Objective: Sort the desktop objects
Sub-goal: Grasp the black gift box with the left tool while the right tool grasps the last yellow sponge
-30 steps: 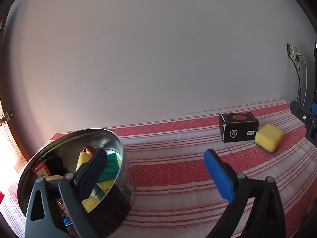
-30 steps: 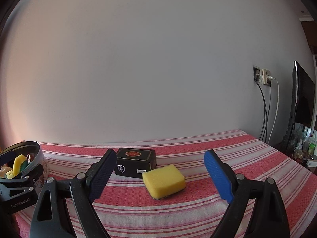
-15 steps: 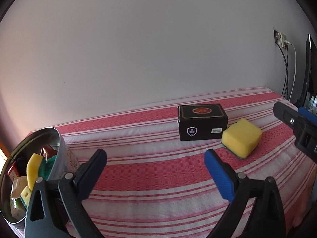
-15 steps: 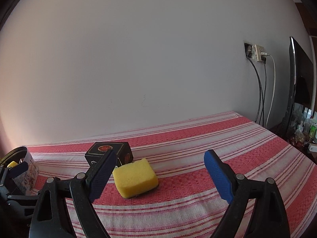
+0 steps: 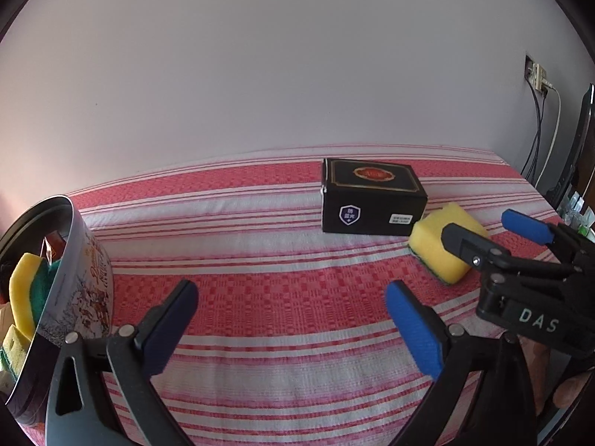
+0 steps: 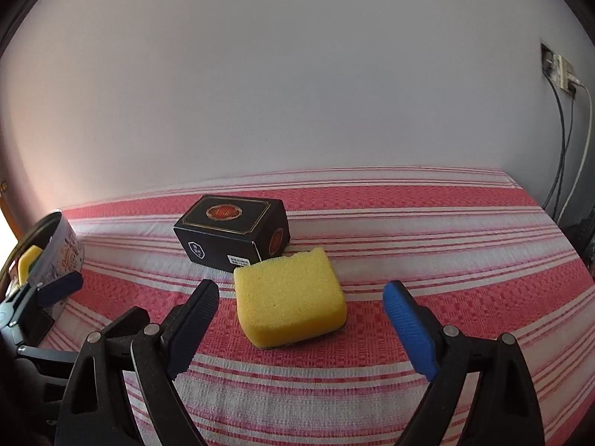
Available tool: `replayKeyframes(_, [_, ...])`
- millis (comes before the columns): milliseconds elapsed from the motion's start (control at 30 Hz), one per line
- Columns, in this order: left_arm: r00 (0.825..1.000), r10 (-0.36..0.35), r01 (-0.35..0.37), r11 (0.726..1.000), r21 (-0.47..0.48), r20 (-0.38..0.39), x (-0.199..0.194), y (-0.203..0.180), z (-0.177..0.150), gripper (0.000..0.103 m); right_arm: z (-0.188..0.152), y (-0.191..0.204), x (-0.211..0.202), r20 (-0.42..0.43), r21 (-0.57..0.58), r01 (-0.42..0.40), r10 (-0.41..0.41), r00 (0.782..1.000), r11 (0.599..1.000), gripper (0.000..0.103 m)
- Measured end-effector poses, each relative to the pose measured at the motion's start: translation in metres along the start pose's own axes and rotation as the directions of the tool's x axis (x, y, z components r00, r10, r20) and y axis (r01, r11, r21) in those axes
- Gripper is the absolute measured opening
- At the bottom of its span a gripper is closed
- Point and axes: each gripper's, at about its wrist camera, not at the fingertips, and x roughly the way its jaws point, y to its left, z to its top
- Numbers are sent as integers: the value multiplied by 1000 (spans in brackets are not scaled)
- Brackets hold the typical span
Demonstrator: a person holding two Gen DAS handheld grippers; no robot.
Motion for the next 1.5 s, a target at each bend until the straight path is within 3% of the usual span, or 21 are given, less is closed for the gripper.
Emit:
replayKeyframes(133, [1000, -2, 2, 1000, -21, 11, -3, 6, -1, 102, 3, 8, 24, -91, -80, 28, -35, 995, 996, 92])
replayKeyframes(400, [1000, -12, 12, 1000, -29, 0, -4, 16, 4, 102, -1, 6, 43, -195, -77, -42, 27, 980, 996, 91])
replayKeyframes(467, [1000, -16, 15, 999, -30, -11, -1, 16, 3, 102, -2, 5, 45, -206, -72, -62, 46, 977, 996, 73])
replayKeyframes(500, [1000, -22, 21, 999, -30, -17, 0, 16, 4, 102, -3, 4, 45, -206, -68, -58, 43, 978, 996, 73])
replayKeyframes(633, [998, -51, 50, 998, -39, -31, 5, 16, 6, 102, -2, -1, 33, -143, -58, -39, 30, 989, 998, 72])
replayKeyframes(767, [996, -89, 88, 994, -70, -15, 8, 16, 11, 102, -1, -10, 9, -17, -38, 33, -33, 999, 999, 72])
replayKeyframes(1000, [989, -144, 144, 990, 0, -17, 25, -23, 50, 102, 7, -41, -22, 182, 115, 143, -162, 970, 983, 72])
replayKeyframes(1233, [993, -108, 109, 994, 15, -50, 63, -55, 83, 102, 12, -68, -20, 182, 248, 171, -219, 958, 954, 73])
replayKeyframes(1500, [981, -49, 48, 999, -9, -187, 113, -61, 85, 102, 14, -70, -16, 174, 264, 168, -219, 960, 950, 73])
